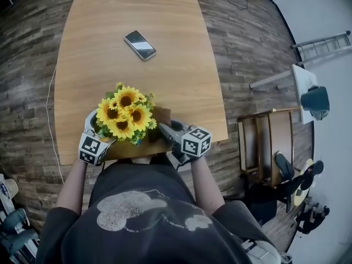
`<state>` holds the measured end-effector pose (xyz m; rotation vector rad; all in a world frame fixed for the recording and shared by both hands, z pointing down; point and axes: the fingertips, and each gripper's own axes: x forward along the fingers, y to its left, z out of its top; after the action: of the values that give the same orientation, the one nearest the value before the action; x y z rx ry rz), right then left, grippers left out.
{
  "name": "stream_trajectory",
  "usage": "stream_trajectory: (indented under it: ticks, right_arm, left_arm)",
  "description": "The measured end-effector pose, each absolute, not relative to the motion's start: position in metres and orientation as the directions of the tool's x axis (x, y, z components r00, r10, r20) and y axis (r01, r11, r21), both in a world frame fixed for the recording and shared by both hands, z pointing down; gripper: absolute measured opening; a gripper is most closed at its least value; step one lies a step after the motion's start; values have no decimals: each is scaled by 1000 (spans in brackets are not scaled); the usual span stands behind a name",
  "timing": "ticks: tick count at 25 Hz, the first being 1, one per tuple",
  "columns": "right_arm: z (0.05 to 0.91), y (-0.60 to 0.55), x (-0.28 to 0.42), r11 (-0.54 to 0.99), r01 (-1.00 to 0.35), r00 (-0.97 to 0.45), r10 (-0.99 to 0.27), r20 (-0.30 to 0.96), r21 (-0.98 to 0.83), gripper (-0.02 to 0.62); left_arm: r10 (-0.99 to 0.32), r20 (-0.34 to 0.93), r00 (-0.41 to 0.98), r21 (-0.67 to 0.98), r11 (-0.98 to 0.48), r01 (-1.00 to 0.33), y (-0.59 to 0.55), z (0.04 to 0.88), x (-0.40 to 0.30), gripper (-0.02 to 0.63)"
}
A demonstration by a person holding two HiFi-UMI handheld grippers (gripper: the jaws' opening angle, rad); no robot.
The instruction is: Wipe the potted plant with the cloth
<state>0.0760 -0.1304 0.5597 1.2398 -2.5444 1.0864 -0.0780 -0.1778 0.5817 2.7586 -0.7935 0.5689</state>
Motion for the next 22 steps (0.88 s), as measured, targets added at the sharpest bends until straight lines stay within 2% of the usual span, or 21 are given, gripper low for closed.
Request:
stream_trajectory:
  ticks: [5,10,15,22]
  right_arm:
    - [554,-135,109,450,-705,-688,-623,373,-549,51]
    - [550,-145,130,505,-681,-721,-590,364,-530,51]
    - [545,-157,144,538,-647,-751,-572,330,-540,51]
    - [547,-148,144,622,-562,-826,-454,334,-545,51]
  left_arm:
    - [-583,468,664,86,-718,-691,-167,579,-81,569]
    - [-685,496,535,53,-591,-805,-155,582,-74,595]
    - [-737,549,395,81,-423,-902,-144,595,-61,604]
    - [-845,511,157,41,-159,-986,-152,591,-57,630]
